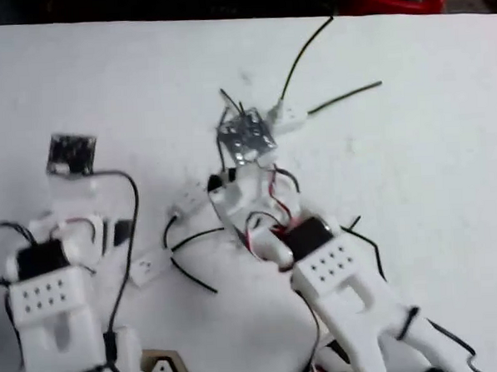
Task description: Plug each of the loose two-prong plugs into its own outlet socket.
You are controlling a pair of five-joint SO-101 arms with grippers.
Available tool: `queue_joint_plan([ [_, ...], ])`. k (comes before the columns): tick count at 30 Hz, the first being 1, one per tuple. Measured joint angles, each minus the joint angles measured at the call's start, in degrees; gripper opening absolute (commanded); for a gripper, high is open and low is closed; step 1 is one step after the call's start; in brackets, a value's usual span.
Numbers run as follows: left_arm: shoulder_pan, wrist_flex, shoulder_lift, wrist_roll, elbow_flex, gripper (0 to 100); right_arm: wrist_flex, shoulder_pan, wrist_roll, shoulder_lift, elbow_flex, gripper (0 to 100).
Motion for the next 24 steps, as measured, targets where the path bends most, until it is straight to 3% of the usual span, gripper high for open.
queue_joint_plan([
  [7, -0.4, -7.6, -12.0, 0.0, 17.3, 29, -8.1, -0.4, 3.4, 14.4, -4.0, 1.7],
  [24, -3.0, -8.4, -18.3, 3.1, 21.3, 29, -16.4, -2.5, 7.6, 36.7, -12.8, 1.7],
])
